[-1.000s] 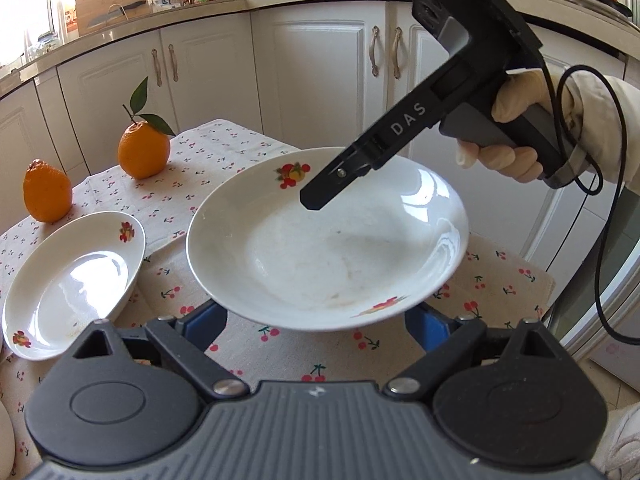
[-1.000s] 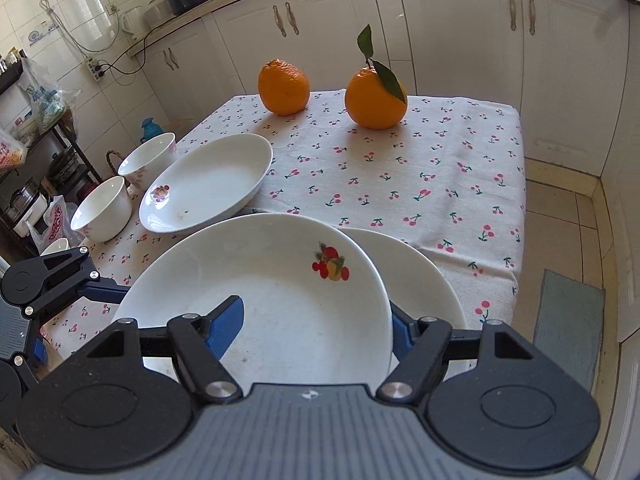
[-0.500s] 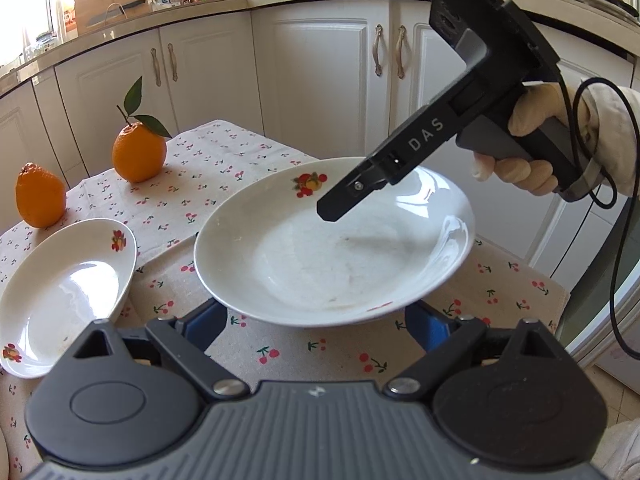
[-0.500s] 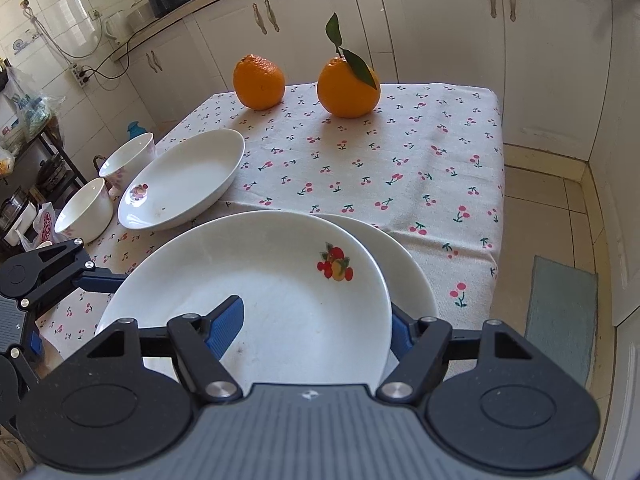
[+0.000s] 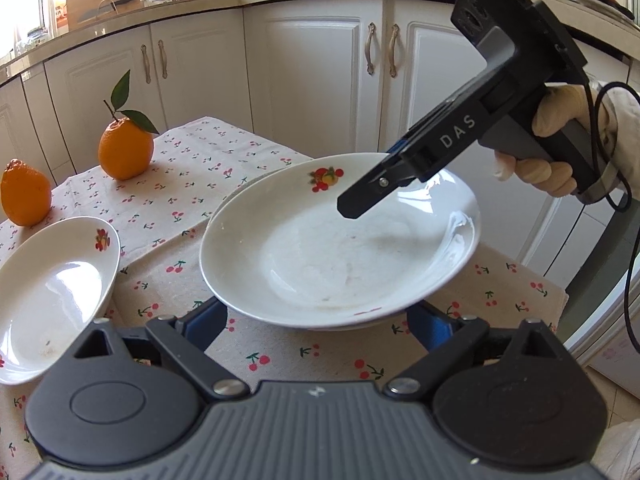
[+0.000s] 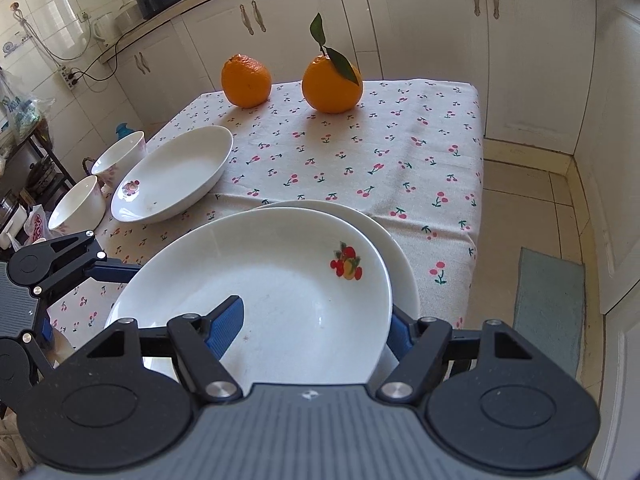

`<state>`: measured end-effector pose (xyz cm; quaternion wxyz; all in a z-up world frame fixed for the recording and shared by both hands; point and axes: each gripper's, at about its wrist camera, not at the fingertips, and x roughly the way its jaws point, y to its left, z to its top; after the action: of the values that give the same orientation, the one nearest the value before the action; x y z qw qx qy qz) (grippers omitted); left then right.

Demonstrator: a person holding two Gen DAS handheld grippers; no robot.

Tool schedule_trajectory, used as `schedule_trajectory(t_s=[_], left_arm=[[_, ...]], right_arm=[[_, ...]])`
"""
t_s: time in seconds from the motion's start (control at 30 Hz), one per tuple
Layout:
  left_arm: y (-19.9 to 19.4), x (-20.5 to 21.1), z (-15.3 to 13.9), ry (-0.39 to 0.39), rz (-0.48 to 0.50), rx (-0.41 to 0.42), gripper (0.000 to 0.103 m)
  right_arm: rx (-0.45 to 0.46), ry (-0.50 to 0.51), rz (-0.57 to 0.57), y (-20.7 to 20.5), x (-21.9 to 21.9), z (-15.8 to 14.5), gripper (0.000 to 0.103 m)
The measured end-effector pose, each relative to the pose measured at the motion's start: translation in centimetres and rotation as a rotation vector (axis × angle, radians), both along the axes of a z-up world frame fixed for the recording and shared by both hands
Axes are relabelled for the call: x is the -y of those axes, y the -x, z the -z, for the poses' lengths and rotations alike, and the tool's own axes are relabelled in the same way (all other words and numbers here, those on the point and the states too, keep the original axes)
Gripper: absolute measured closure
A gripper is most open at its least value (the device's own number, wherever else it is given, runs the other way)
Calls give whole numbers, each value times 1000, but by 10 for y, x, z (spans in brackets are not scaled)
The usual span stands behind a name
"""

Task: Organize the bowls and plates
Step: 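Lift the held plate and lower it onto the stained plate, then open the right gripper and withdraw it from the stacked plates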

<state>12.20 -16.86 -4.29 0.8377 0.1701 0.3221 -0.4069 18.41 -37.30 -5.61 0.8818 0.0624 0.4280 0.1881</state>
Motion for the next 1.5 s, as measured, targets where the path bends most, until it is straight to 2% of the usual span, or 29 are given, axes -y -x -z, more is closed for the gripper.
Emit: schedule_trajectory(t_s=[0.33, 0.57, 0.63, 0.9, 1.03, 1.27, 1.5], left_arm=[[7, 2, -1, 25, 17, 23, 6], [18, -6, -9, 41, -12, 48, 7], [19, -11, -13, 40, -44, 62, 7], [23, -37, -26, 62, -152, 95, 7], [23, -50, -28, 49, -214, 117, 7], [6, -85, -40, 29, -396, 161, 7], [-3, -121, -67, 88, -513, 170, 7]], right_arm=[[0, 24, 42, 13, 4, -5, 24], [-8, 57, 56, 19, -5, -7, 16], [-13, 72, 65, 20, -8, -7, 11], [-35, 162, 75, 27, -22, -3, 4], [-16, 193, 68, 34, -31, -6, 0], [79, 253, 58, 43, -59, -33, 0], [198, 286, 9, 46, -96, -61, 0]])
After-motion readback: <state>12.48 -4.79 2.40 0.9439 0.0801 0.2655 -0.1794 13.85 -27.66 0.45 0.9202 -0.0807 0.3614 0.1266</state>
